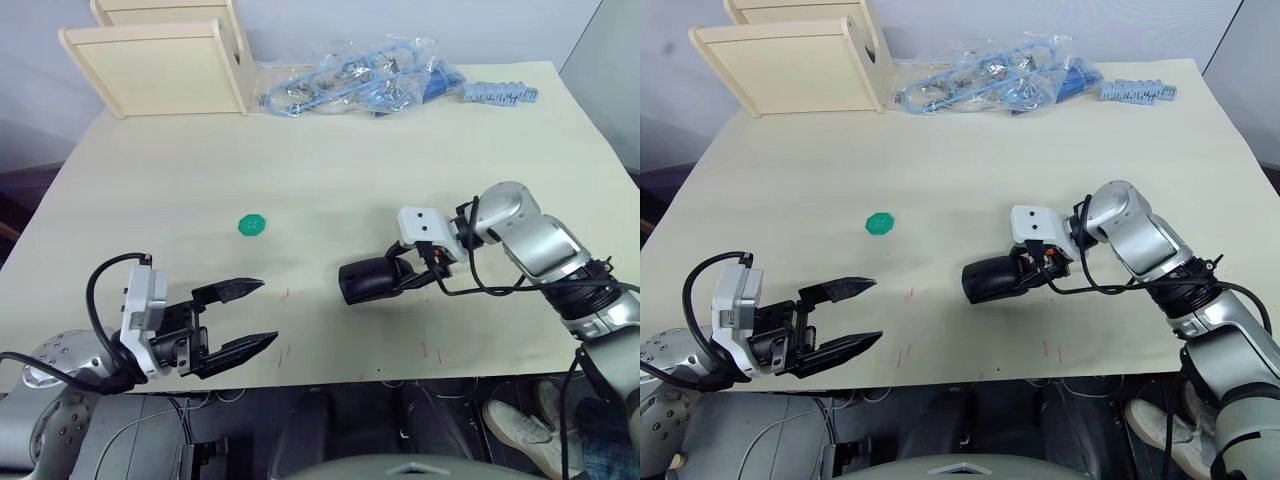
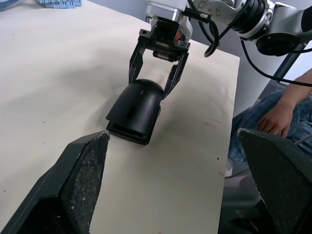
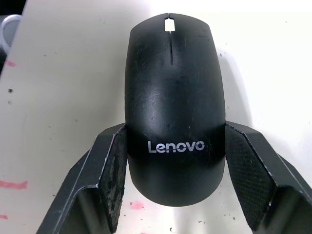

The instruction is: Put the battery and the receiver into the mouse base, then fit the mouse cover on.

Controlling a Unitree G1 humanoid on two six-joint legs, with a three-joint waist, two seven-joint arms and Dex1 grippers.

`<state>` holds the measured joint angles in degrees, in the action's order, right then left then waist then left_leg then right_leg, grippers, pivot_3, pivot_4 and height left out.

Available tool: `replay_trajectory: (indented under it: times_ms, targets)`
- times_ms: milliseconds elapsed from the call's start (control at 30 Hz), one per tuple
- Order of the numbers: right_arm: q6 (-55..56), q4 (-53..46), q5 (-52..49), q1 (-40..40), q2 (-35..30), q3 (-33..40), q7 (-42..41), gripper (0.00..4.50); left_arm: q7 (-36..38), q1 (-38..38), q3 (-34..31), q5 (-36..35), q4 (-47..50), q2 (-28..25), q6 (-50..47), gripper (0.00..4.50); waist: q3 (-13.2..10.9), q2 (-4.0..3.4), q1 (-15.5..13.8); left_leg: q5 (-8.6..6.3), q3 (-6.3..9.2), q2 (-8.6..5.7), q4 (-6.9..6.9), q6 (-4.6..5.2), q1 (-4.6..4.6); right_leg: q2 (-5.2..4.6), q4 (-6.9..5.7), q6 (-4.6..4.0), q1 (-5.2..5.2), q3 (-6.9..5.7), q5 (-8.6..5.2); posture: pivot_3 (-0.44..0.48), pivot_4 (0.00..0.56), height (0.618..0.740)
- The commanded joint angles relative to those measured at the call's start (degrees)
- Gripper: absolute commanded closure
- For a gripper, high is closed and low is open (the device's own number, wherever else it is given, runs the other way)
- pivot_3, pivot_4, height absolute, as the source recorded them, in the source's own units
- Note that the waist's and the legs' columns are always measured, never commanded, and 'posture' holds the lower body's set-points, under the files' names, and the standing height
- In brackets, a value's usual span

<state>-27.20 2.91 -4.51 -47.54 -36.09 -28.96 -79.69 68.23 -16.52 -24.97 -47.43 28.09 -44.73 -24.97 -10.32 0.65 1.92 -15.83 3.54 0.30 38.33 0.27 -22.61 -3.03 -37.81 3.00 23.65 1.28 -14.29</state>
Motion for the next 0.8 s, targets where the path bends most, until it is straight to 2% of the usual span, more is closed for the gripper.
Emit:
replay_trajectory:
  times_ms: [33,800]
  targets:
    - [1.06,-0.93,0.33,0.34,0.06,0.19,-0.54,1.76,0.00,-0.35,-1.51,-0.56,1.66,-0.53,0.66,0.00,0.00,0.00,0.00,0.00,0.00,0.00,0.00,0.00,0.00,0.00,0.00,0.00,0.00,0.00,0.00,0.000,0.150,0.740]
    - [2.07,1.01,2.22,0.52,1.18,0.01,-0.85,1.76,0.40,-1.66,-1.85,-0.49,1.65,-0.46,1.32,0.00,0.01,0.01,0.06,0.01,-0.01,-0.01,0.01,-0.02,0.05,0.01,-0.06,0.00,-0.01,0.01,0.00,0.000,0.150,0.740]
